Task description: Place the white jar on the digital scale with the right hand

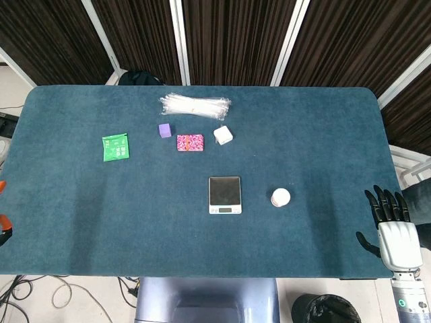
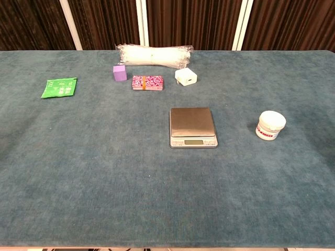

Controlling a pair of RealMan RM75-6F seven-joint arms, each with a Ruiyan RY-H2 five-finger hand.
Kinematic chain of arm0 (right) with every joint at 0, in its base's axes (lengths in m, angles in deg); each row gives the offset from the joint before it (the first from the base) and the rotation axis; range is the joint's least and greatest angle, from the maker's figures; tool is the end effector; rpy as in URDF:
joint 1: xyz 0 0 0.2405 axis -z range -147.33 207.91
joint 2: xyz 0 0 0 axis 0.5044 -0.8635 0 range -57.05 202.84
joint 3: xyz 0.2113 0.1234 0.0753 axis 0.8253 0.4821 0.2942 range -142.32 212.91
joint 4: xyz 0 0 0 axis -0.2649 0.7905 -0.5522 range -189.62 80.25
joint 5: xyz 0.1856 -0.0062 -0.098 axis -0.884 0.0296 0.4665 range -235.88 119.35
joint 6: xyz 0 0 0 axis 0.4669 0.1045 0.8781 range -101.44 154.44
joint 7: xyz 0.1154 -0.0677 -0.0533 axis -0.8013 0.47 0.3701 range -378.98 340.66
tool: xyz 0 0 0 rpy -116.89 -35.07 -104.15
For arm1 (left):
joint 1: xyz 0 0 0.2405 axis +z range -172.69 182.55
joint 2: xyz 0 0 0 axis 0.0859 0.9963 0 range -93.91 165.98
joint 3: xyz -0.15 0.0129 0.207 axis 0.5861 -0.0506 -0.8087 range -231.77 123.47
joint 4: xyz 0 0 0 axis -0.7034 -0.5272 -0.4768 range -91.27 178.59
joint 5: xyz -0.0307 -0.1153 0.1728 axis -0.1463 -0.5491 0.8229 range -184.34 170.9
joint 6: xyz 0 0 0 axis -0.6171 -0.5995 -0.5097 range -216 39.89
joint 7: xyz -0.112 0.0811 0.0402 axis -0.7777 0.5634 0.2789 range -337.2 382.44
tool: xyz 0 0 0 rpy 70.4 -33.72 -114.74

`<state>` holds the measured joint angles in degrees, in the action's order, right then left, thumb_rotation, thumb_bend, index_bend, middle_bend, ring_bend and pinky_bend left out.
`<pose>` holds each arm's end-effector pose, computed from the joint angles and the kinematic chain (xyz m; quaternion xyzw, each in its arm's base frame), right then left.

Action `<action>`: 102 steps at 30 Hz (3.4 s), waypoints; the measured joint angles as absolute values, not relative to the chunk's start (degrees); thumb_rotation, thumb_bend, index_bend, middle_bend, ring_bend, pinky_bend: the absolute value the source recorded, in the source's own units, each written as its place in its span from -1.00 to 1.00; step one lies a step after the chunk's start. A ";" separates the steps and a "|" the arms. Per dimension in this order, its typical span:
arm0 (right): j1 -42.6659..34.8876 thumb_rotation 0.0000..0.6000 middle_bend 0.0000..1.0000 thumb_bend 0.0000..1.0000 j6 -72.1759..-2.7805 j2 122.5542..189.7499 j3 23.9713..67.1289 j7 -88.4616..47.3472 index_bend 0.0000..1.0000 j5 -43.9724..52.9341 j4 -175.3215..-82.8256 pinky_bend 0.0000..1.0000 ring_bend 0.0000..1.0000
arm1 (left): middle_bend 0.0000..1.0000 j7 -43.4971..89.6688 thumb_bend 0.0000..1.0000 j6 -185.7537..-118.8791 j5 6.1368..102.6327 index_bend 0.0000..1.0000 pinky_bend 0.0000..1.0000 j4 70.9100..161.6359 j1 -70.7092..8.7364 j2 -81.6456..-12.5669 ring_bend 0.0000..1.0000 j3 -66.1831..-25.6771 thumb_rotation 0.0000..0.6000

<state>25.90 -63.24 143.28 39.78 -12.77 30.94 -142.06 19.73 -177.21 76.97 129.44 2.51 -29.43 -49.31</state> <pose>-0.3056 -0.1839 0.1435 0.5997 -0.3210 0.4016 0.6132 -0.3364 0.1747 0.1802 -0.5568 -0.3631 -0.3912 0.6364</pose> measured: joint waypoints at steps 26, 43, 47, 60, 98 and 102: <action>25.56 1.00 -1.00 -0.42 -61.08 142.28 38.90 -14.06 -1.00 30.95 -143.83 -1.00 -0.98 | -1.00 20.40 0.48 -177.34 76.60 -0.91 -1.00 129.69 2.68 -29.56 -1.00 -49.23 1.00; 10.13 1.00 -0.95 -0.42 -35.29 136.83 41.78 -11.24 -1.00 26.76 -151.55 -1.00 -0.83 | -1.00 20.87 0.48 -177.41 75.96 -0.91 -1.00 129.62 2.82 -29.89 -1.00 -48.95 1.00; 5.10 1.00 -0.89 -0.42 -29.34 137.29 43.93 -8.75 -0.98 22.30 -151.95 -1.00 -0.75 | -1.00 20.90 0.48 -177.16 75.66 -0.91 -1.00 129.49 2.80 -29.91 -1.00 -48.90 1.00; -4.47 1.00 -0.62 -0.42 -19.17 145.26 47.18 -5.82 -0.83 13.01 -145.34 -0.97 -0.54 | -1.00 21.33 0.48 -177.14 75.00 -0.91 -1.00 129.36 2.86 -30.00 -1.00 -48.58 1.00; -9.66 1.00 0.09 -0.09 -15.99 154.52 42.86 -4.02 -0.28 7.32 -132.16 0.03 -0.19 | -1.00 22.11 0.48 -176.54 74.04 -0.90 -1.00 129.28 2.93 -29.90 -1.00 -48.36 1.00; -9.79 1.00 0.11 -0.05 -16.42 154.54 42.64 -3.77 -0.08 7.65 -132.42 0.14 -0.19 | -1.00 22.10 0.48 -176.44 73.87 -0.90 -1.00 129.29 2.94 -29.92 -1.00 -48.33 1.00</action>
<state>-9.79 -16.42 154.54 42.64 -3.77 7.65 -132.42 22.10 -176.44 73.87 129.29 2.94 -29.92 -48.33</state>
